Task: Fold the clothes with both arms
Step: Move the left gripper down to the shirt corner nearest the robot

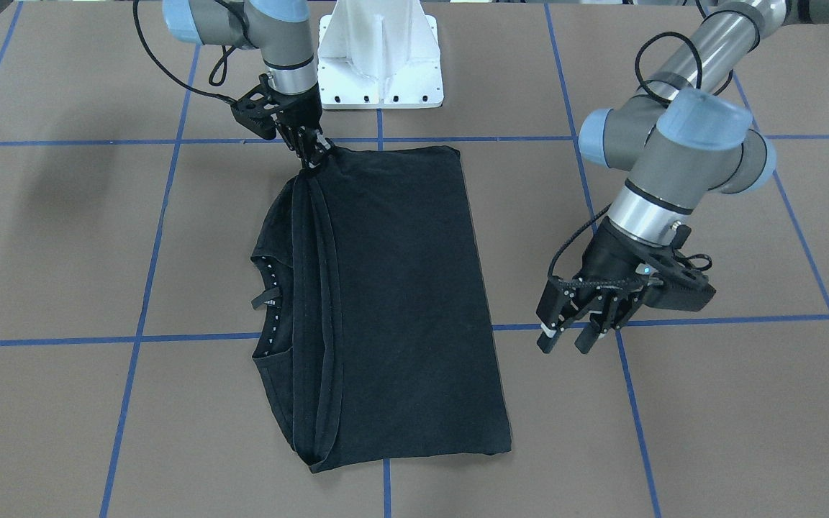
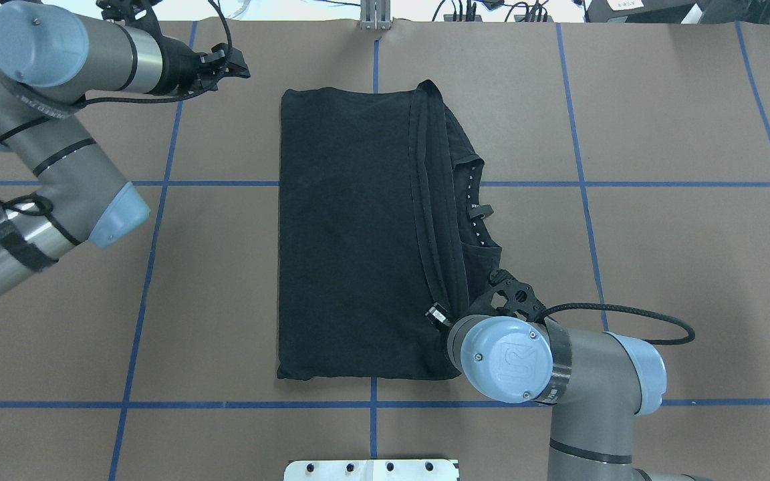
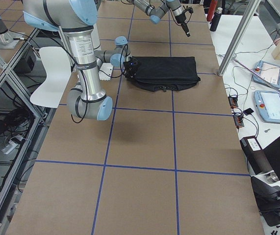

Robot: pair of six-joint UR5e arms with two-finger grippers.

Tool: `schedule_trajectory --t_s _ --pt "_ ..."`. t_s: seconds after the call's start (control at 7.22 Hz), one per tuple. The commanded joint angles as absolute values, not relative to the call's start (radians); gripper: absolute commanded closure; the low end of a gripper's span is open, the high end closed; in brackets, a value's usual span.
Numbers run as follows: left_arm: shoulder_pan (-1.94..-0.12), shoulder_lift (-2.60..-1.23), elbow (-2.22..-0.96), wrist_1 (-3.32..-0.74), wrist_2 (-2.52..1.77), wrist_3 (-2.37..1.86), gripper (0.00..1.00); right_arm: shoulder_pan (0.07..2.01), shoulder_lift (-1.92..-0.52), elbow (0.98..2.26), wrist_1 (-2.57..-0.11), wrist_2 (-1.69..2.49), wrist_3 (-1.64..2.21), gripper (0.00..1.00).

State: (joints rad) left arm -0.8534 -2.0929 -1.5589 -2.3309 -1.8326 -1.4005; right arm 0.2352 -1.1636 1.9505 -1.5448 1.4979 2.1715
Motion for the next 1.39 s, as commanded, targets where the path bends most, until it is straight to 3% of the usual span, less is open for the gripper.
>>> schedule_trajectory --t_s 0.0,0.28,0.55,1.25 --pt "-0.706 -1.975 -1.74 -2.326 -1.789 -1.616 0.24 0.236 -1.17 1.965 -1.551 1.497 2.172 1.0" --pt "-0.471 -1.831 -1.875 -2.327 -1.661 -1.814 0.24 0.236 -1.17 1.964 -1.551 1.499 2.171 1.0" --pt "-0.297 -1.793 -1.901 -2.326 -1.563 -1.923 0.26 0.236 -1.167 1.965 -1.551 1.499 2.169 1.0" --pt "-0.183 -1.73 -1.891 -2.319 -1.557 -1.928 0.35 0.238 -1.164 1.965 -1.551 1.499 2.168 1.0"
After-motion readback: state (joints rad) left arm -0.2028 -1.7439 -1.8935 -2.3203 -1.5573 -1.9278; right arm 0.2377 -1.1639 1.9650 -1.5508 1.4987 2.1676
